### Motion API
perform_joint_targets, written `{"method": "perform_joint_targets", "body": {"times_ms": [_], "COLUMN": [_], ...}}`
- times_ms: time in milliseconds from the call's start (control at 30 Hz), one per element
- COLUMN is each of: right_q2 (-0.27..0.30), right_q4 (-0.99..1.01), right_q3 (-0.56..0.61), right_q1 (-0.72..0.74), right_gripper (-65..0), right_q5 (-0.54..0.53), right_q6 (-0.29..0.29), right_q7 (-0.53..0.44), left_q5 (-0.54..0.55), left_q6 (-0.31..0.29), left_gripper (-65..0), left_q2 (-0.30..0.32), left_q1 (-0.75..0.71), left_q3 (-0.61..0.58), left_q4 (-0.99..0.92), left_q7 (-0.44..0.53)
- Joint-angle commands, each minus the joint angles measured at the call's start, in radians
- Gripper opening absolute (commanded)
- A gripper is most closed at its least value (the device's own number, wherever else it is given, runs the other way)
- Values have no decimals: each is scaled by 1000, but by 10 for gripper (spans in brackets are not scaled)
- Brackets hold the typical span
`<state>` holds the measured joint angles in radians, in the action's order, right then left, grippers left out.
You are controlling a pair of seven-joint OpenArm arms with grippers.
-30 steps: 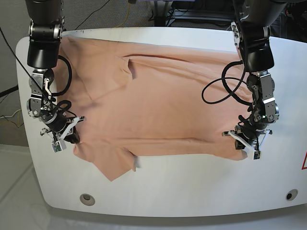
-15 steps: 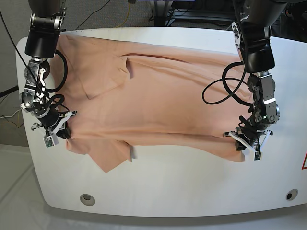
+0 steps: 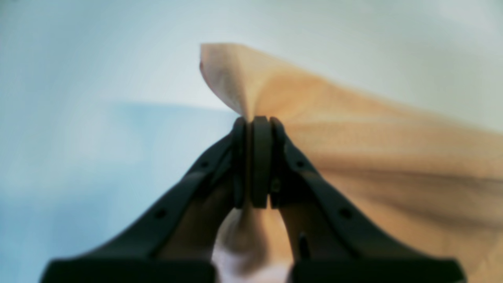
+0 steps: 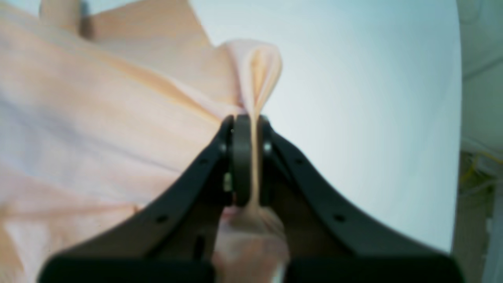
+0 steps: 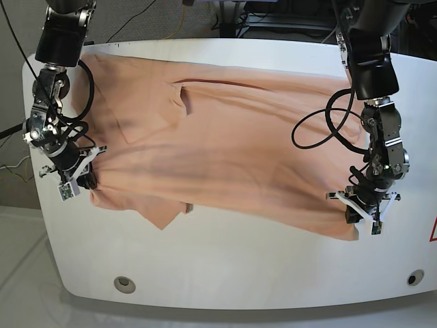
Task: Fold the T-shirt properly
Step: 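Lift the side edges and fold them over toward the shoulder edge with both grippers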
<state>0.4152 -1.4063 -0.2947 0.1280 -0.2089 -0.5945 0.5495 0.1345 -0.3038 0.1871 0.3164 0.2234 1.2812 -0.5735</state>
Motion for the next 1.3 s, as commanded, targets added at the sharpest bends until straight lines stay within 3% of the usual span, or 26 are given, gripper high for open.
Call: {"method": "perform_joint_targets", "body": {"times_ms": [0, 467, 800, 1267], "right_q2": [21, -5, -6, -6], "right_q4": [-74, -291, -413, -523], "right_q3": [-25, -102, -150, -226], "right_q1": [11, -93, -176, -278], "right_gripper": [-650, -650, -650, -650], "right_q5": [-5, -5, -5, -5], "right_q6": [8, 8, 9, 9], "right_q7": [24, 143, 191, 301], "left_q5": [3, 3, 1, 3], "left_q6": [5, 5, 5, 5], "left_gripper": [-636, -636, -636, -636], "left_q2": [12, 12, 15, 85], "left_q1": [17, -89, -164, -227], "left_q3": [3, 3, 3, 8], "left_q4": [53, 219, 302, 334], "left_q7": [-6, -92, -101, -144]}}
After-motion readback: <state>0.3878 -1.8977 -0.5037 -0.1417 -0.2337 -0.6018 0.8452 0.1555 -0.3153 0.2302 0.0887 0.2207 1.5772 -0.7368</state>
